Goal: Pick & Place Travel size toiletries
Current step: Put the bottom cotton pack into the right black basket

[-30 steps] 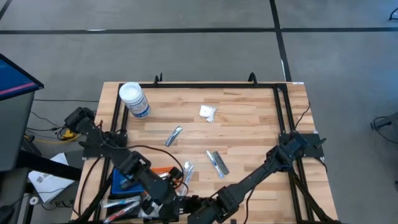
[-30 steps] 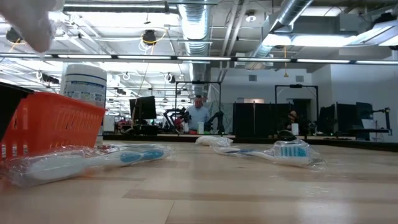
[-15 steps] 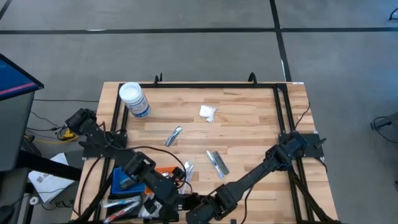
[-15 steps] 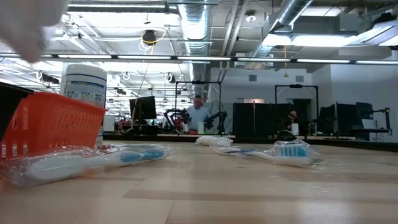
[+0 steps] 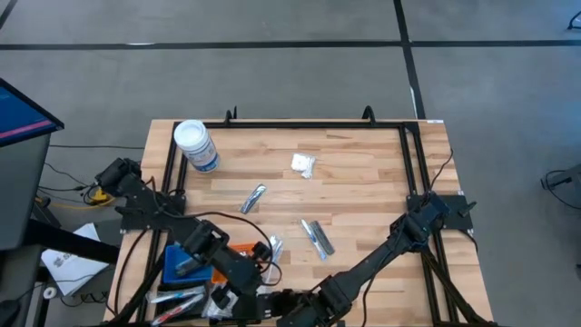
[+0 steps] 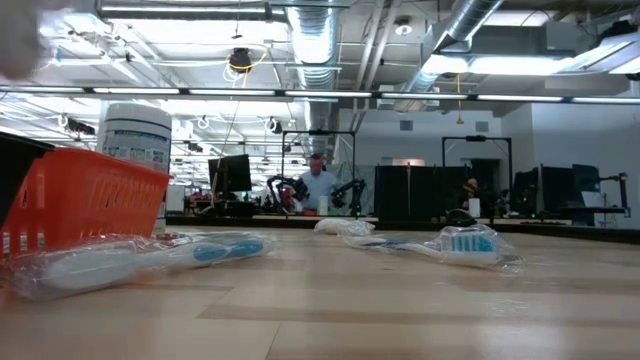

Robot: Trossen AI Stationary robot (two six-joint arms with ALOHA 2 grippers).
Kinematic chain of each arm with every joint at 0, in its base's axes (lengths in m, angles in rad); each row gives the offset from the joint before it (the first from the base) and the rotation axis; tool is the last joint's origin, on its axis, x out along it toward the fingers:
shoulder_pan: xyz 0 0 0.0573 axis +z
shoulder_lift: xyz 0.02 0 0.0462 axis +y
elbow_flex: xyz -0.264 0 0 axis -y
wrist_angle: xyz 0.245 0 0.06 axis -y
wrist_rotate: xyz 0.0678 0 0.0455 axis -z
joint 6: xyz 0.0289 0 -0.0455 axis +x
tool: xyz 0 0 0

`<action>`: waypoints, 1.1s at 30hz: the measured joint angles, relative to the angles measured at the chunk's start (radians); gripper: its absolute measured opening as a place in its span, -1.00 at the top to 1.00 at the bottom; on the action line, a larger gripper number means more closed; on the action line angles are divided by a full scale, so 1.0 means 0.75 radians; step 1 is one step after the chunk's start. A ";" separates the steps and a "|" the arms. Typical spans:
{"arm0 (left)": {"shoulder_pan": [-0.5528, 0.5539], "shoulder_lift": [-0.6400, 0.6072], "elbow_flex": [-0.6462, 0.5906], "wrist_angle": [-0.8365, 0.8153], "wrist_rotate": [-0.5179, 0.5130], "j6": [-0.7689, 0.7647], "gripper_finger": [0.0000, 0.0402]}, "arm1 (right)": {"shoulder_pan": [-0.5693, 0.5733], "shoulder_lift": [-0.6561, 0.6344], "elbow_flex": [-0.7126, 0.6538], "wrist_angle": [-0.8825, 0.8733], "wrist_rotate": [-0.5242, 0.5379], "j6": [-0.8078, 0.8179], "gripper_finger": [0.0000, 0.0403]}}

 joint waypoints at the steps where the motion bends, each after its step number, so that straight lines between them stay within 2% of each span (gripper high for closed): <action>1: 0.000 0.000 -0.008 -0.002 0.000 0.002 0.48 | 0.003 0.000 0.000 0.003 0.005 -0.012 1.00; 5: 0.009 0.000 -0.037 0.013 0.000 0.003 0.48 | -0.005 0.000 0.000 0.011 0.043 -0.026 1.00; 14: 0.031 -0.001 -0.047 0.028 0.002 0.004 0.48 | -0.035 0.000 -0.001 0.012 0.045 -0.052 1.00; 19: 0.044 -0.003 -0.080 0.041 0.051 0.005 0.48 | -0.037 0.001 -0.004 0.014 0.044 -0.053 1.00; 33: 0.053 0.002 -0.092 0.052 0.042 0.003 0.48 | -0.039 -0.004 0.000 0.053 0.055 -0.061 1.00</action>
